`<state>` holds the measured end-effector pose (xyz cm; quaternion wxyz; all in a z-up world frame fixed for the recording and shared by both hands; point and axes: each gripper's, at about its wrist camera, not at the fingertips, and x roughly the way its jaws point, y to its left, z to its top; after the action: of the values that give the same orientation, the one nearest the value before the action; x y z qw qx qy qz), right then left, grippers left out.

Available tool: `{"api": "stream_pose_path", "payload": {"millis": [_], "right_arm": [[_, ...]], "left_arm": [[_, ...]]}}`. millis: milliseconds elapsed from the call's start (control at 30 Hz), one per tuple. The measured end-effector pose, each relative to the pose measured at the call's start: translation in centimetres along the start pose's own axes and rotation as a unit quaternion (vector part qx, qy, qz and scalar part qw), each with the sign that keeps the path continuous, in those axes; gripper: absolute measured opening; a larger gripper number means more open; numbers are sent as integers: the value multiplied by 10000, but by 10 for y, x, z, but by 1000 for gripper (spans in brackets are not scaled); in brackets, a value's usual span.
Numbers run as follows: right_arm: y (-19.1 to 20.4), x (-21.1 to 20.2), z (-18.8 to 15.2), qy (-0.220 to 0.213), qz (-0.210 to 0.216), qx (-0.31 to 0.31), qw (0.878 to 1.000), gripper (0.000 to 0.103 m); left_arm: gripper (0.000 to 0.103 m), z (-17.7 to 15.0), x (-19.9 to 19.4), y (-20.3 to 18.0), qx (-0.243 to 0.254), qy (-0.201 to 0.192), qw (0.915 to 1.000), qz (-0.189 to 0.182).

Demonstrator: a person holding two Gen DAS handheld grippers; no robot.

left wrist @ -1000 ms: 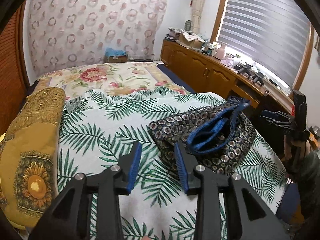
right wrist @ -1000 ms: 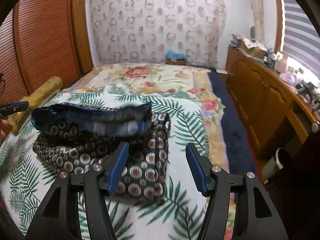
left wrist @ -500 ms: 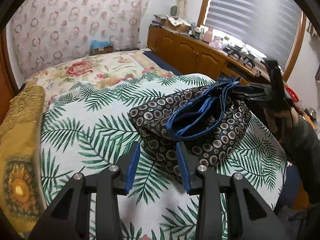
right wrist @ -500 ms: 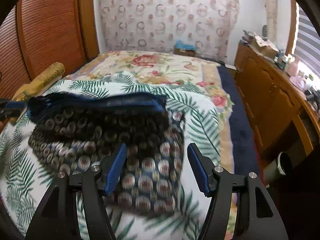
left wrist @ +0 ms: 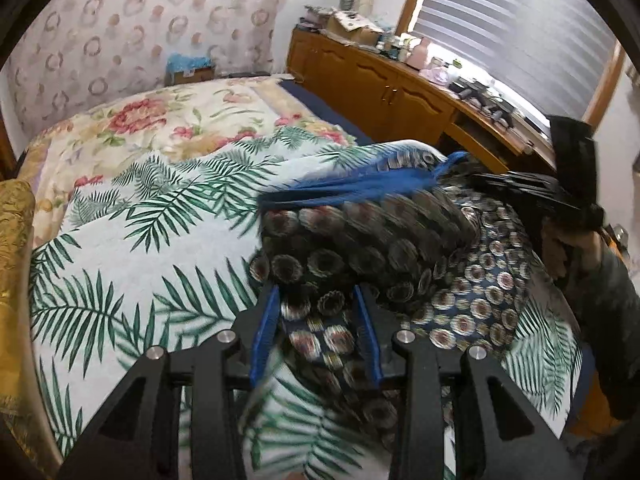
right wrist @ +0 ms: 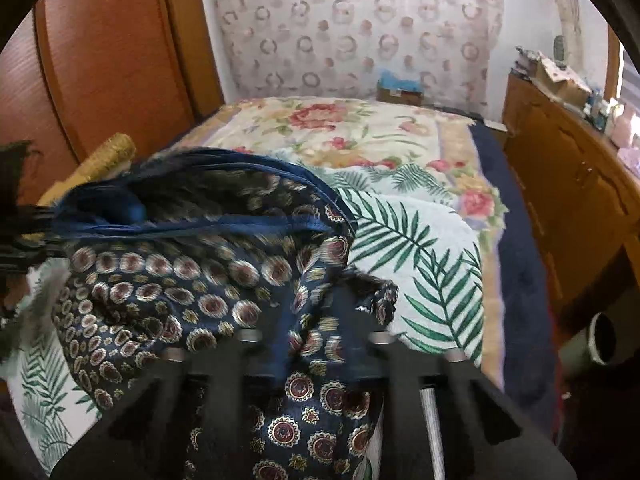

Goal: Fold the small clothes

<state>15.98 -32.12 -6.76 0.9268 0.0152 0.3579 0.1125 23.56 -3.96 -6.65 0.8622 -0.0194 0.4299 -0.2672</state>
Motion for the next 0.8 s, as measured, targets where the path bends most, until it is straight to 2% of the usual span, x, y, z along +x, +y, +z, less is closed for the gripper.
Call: {"api": "stream_pose_path", "payload": {"millis": [67, 133, 233, 300, 367, 433, 467, 500, 533, 667, 800], "right_arm": [[-5, -5, 0, -160, 26, 165, 9997, 3], [-11, -11, 0, -277, -200, 364, 9988, 2], [-16, -12, -1, -267, -383, 605, 9971, 2], [-13, -9, 0, -128, -424, 558, 9975, 3], [-7, -5, 3, -78, -479, 452, 9978, 12], [-3, 0, 6, 31, -628, 374, 9973, 39], [-3, 2, 7, 92, -633, 358, 9973, 47], [-2, 4, 6, 139, -623, 368, 9973, 60], [-3, 7, 5, 208, -630, 389, 9970, 64], [-9, 18, -6, 438, -609, 458, 9961, 70], [-15, 22, -11, 479, -416, 682, 9957, 72]], "left_arm": [[36, 3, 10, 8, -88, 81, 9999, 88], [37, 4, 17, 13, -145, 151, 9997, 99], [39, 2, 21, 19, -226, 188, 9995, 96], [40, 0, 22, 20, -234, 194, 9995, 94], [41, 0, 25, 21, -230, 212, 9995, 107], [41, 1, 26, 20, -201, 221, 9995, 125], [41, 2, 26, 20, -194, 228, 9995, 135], [41, 2, 26, 19, -178, 233, 9995, 154], [42, 3, 27, 19, -160, 223, 9995, 177], [42, 4, 28, 18, -165, 218, 9994, 233], [42, 5, 28, 18, -230, 255, 9994, -104]]}}
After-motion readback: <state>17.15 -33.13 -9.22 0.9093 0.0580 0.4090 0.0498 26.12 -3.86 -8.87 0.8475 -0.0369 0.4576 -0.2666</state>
